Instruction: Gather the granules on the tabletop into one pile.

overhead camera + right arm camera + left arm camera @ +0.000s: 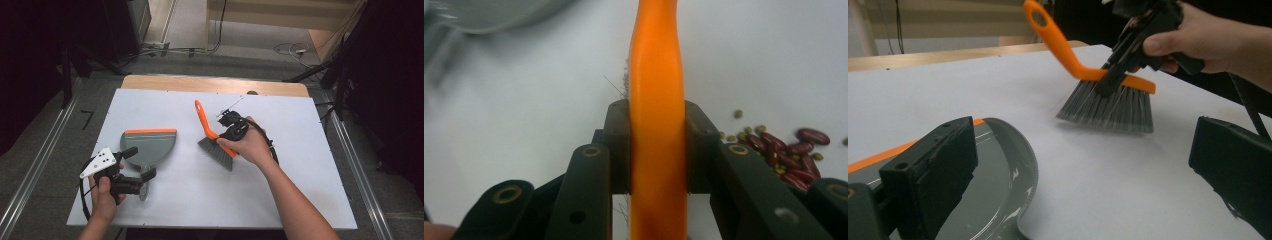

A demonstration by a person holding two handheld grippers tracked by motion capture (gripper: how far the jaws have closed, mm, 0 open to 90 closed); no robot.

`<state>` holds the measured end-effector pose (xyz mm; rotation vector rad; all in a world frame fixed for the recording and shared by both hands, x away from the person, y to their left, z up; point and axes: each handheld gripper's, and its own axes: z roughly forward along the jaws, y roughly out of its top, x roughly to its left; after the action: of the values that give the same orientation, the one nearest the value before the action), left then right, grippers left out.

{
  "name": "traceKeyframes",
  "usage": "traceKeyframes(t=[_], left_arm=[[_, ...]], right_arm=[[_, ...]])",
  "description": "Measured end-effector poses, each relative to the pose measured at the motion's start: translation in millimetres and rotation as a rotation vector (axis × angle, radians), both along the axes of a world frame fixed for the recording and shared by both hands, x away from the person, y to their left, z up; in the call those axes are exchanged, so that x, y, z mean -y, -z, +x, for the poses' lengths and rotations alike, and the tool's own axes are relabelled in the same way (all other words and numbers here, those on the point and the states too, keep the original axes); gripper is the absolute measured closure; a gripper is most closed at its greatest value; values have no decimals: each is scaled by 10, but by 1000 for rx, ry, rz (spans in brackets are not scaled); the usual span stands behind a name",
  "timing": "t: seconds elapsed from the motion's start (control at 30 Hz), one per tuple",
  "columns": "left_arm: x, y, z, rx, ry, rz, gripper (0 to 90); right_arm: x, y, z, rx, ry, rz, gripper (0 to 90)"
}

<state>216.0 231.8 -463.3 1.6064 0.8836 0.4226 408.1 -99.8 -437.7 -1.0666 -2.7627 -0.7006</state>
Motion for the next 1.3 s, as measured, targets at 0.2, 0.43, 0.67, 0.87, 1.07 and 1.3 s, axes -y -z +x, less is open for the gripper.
traceKeyframes(t=[0.2, 0.43, 0.67, 0.87, 1.07, 1.3], left_arm=[[-18, -1, 3, 1, -5, -7, 0], [24, 2, 10, -1, 2, -2, 0], [43, 6, 11, -3, 5, 1, 0], [37, 7, 14, -4, 4, 1, 0], [43, 8, 13, -4, 7, 4, 0], [36, 14, 17, -7, 6, 2, 0]], right_arm=[[261, 49, 160, -26, 143, 7, 685], [523, -72, 135, 44, 161, 21, 686], [621, -247, -18, 144, -44, 34, 686], [625, -161, -129, 113, -259, -30, 686], [611, -8, -98, 202, -372, -44, 686], [616, -53, -44, 309, -348, -66, 687]])
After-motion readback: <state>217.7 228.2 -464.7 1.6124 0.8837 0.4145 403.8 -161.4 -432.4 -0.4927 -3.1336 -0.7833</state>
